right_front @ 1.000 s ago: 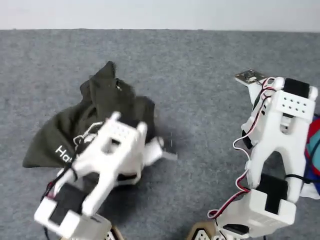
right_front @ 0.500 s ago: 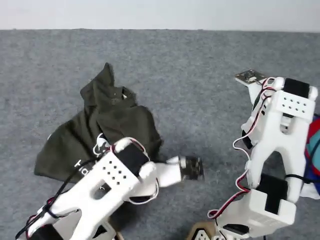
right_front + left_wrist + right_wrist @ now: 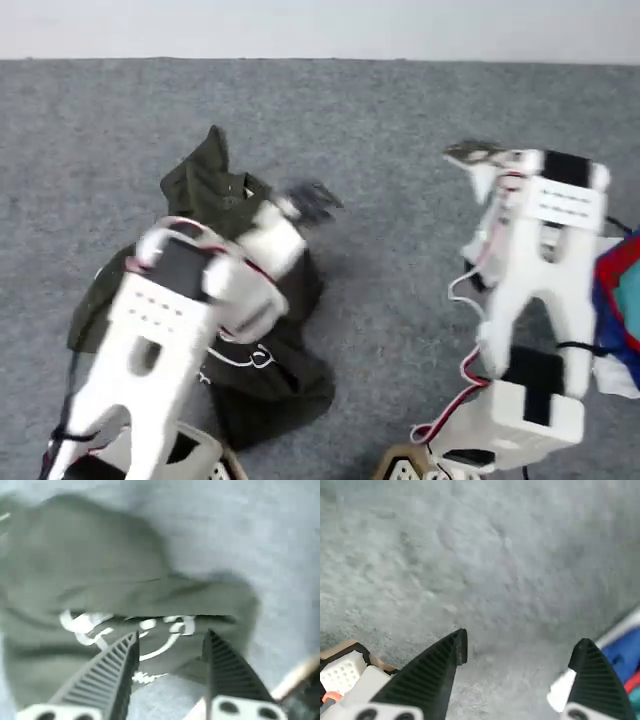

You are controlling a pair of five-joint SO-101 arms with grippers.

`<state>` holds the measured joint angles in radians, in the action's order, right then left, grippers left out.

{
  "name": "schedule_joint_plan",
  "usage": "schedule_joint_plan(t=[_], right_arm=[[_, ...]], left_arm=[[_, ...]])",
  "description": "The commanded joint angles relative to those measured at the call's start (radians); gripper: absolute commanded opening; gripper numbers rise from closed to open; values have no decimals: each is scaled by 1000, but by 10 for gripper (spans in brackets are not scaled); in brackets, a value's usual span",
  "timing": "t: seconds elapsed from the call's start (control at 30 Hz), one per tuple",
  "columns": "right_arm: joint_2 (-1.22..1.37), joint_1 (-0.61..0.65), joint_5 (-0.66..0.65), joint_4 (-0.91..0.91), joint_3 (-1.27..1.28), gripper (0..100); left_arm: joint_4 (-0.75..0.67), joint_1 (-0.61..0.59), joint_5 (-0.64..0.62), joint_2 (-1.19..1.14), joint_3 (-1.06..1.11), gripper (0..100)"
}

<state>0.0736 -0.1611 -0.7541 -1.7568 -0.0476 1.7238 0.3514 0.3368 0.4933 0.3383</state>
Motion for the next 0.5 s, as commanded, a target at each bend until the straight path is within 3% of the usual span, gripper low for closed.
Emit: schedule_joint_plan(t=[0.0,0.23,0.33,0.47], right_arm=[[-45,196,-2,-18,-12,337],[-31,545,100,200,-12,338],[38,657,106,228,-37,338],[220,714,109,223,-204,338]], left_arm=[[29,-350,-17,26,-65,203],[31,-753,-12,25,-62,203],[31,-858,-12,25,-58,203],[31,-944,-11,26,2,203]])
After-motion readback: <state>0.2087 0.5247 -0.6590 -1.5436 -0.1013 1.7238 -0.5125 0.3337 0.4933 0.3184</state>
